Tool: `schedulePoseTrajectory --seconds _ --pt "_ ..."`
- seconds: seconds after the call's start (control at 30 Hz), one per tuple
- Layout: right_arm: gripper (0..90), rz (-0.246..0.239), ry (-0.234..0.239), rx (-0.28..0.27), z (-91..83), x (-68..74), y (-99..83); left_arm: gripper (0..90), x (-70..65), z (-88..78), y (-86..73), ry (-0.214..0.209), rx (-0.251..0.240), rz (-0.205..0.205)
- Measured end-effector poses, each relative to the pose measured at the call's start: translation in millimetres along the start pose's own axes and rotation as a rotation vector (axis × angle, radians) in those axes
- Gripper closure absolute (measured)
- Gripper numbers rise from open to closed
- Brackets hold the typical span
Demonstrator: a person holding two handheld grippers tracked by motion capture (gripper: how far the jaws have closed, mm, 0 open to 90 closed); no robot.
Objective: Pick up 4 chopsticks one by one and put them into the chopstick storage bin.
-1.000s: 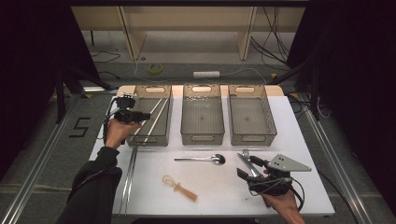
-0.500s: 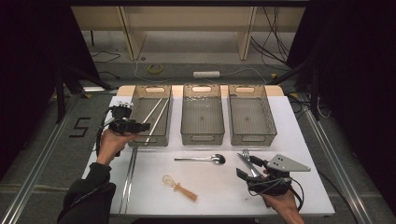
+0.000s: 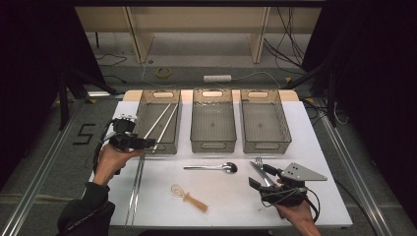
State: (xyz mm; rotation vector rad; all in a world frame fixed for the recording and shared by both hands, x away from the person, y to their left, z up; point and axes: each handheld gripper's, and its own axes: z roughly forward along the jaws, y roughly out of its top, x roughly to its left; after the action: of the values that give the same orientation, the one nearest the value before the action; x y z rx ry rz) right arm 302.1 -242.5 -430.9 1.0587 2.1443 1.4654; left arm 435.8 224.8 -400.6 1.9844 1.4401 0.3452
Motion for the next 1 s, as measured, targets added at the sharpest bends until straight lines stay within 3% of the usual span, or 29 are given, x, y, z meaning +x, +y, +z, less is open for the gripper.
schedulePoseTrajectory --seconds 0.57,1.0 --pt "29.6 -0.002 0.000 0.002 0.6 0.7 0.3 19.4 -9.3 -16.9 -19.2 0.003 0.024 0.005" --pt "29.6 0.001 0.001 0.001 0.3 0.6 0.4 21.9 -6.0 -24.6 -36.3 0.030 0.110 -0.007"
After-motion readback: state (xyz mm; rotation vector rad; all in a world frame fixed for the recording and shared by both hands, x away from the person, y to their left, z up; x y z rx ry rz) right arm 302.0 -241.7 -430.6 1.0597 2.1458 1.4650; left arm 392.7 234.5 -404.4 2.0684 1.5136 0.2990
